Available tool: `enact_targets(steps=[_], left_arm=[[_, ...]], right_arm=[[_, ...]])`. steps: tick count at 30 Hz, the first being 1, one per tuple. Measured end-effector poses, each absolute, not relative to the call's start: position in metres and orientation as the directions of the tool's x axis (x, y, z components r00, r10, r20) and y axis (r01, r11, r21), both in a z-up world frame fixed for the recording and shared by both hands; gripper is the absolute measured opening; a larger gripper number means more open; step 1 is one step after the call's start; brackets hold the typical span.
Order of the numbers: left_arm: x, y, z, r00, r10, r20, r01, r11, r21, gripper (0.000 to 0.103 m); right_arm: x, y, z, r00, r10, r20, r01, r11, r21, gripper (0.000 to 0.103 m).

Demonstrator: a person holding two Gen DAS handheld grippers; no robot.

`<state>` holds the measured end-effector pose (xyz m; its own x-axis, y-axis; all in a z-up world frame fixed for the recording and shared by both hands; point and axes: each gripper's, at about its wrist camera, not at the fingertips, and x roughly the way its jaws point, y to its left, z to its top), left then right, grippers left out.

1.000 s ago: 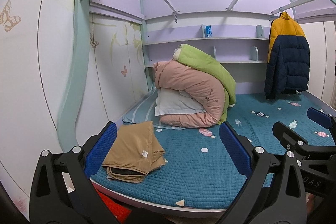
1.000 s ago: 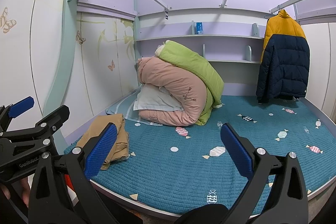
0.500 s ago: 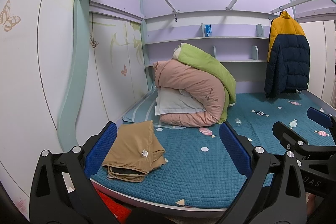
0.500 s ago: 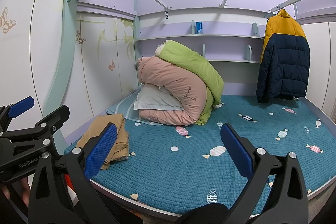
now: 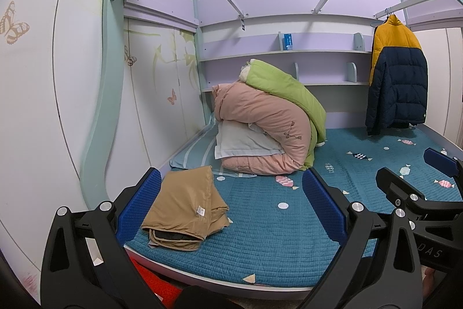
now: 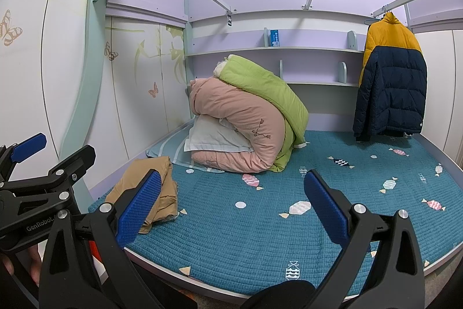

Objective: Fold large clothes

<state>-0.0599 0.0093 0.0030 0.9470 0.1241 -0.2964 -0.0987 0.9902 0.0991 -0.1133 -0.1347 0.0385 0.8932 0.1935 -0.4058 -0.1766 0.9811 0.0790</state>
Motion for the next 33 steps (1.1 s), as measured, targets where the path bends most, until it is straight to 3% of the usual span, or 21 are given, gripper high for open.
enact_targets(steps=[33], left_arm=[[-0.039, 0.011, -0.018, 0.935, 0.119, -0.334, -0.083, 0.99, 0.118, 0.098]], right_arm=[[-0.111, -0.138, 0.02, 0.885, 0.153, -0.439, -0.127, 0.988, 0.089, 0.095]])
